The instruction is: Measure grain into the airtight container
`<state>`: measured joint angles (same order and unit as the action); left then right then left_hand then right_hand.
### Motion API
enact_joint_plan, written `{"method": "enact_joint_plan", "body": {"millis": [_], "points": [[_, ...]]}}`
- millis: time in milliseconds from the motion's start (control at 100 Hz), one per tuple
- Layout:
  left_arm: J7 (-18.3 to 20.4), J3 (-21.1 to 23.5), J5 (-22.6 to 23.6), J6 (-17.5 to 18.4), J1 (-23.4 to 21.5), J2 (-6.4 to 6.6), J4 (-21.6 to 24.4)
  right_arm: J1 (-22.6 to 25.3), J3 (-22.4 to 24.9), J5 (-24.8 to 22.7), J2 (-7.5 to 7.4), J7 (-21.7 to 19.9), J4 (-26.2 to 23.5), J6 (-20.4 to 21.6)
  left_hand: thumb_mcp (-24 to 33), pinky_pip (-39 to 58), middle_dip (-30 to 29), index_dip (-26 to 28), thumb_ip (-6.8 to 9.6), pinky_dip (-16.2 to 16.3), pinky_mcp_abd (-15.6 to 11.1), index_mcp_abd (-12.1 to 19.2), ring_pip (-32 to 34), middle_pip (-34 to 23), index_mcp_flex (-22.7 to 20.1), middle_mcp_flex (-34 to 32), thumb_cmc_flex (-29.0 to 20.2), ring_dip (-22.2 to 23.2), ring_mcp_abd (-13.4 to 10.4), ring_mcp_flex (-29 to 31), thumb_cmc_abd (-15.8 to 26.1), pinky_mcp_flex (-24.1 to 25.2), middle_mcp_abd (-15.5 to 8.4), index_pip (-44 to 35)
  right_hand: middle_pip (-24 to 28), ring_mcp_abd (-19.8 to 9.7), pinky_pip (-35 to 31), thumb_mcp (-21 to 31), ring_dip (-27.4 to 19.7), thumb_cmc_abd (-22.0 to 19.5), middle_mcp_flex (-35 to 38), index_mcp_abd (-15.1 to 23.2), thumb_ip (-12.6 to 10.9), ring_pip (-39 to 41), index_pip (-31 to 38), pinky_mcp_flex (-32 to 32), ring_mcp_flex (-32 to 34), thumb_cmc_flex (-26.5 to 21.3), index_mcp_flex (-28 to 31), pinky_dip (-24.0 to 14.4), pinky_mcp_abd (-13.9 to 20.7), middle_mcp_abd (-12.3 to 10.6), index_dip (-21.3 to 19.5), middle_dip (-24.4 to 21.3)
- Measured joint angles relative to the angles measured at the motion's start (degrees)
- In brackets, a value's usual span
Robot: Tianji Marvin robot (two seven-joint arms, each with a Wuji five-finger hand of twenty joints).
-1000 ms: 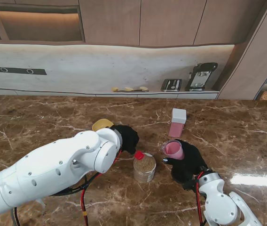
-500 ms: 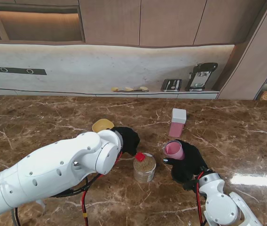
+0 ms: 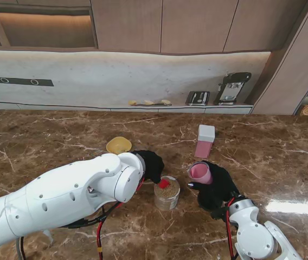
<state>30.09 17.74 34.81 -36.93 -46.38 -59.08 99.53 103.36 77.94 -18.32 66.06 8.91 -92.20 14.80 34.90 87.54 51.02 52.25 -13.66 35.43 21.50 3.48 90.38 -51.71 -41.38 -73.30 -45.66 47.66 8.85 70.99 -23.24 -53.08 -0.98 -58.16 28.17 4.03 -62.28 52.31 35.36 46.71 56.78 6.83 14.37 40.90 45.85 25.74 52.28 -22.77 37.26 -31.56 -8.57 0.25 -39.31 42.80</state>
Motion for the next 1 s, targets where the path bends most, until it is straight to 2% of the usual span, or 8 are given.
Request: {"method": "enact_joint_plan", "body": {"millis": [280, 750, 890, 1000], "points": [[-1.8, 0.3, -2.7, -0.4, -0.5, -0.99, -1.5, 0.0, 0.0, 0.2, 0.0, -0.1, 0.0, 0.0, 0.0, 0.0, 0.0, 0.0, 0.0, 0.0, 0.0, -0.1, 0.0, 0.0, 0.0, 0.0, 0.0, 0.0, 0.0, 0.0, 0.0, 0.0, 0.0, -0.1, 0.0, 0.0, 0.0, 0.0, 0.0, 0.0, 0.0, 0.0, 0.0, 0.0, 0.0, 0.0, 0.0, 0.0, 0.0, 0.0, 0.0, 0.0, 0.0, 0.0], [-3.0, 1.2, -7.4, -1.2, -1.3, -1.86, -3.0, 0.0, -0.1, 0.2, -0.02, -0.3, -0.2, -0.2, 0.1, 0.1, 0.0, 0.0, 0.07, 0.0, 0.0, -0.1, 0.0, 0.0, 0.0, 0.0, 0.0, -0.1, 0.0, 0.0, 0.0, 0.0, 0.0, -0.2, 0.0, 0.0, 0.0, 0.0, 0.0, 0.0, 0.0, 0.0, 0.0, 0.0, 0.0, -0.1, 0.0, 0.0, 0.0, 0.0, 0.0, 0.0, 0.0, 0.0], [-3.7, 2.8, -11.3, -2.0, -2.3, -2.26, -3.7, 0.0, -0.1, 0.2, -0.02, -0.3, -0.3, -0.3, 0.1, 0.2, 0.0, 0.0, 0.07, 0.0, 0.0, -0.1, 0.0, 0.0, 0.0, 0.0, 0.0, -0.1, 0.0, 0.0, 0.0, 0.0, 0.0, -0.2, 0.0, 0.0, 0.0, 0.0, 0.0, 0.0, 0.0, 0.0, 0.0, 0.0, 0.0, -0.1, 0.0, 0.0, 0.0, 0.0, 0.0, 0.0, 0.0, 0.0], [-3.8, 3.5, -11.7, -2.5, -3.0, -2.42, -3.8, 0.0, -0.1, 0.2, -0.02, -0.3, -0.3, -0.3, 0.1, 0.2, 0.0, 0.0, 0.07, 0.0, 0.0, -0.1, 0.0, 0.0, 0.0, 0.0, 0.0, -0.1, 0.0, 0.0, 0.0, 0.1, 0.0, -0.2, 0.0, 0.0, 0.0, 0.0, 0.0, 0.0, 0.0, 0.0, 0.0, 0.0, 0.0, -0.1, 0.0, 0.0, 0.0, 0.0, 0.0, 0.0, 0.0, 0.0]]}}
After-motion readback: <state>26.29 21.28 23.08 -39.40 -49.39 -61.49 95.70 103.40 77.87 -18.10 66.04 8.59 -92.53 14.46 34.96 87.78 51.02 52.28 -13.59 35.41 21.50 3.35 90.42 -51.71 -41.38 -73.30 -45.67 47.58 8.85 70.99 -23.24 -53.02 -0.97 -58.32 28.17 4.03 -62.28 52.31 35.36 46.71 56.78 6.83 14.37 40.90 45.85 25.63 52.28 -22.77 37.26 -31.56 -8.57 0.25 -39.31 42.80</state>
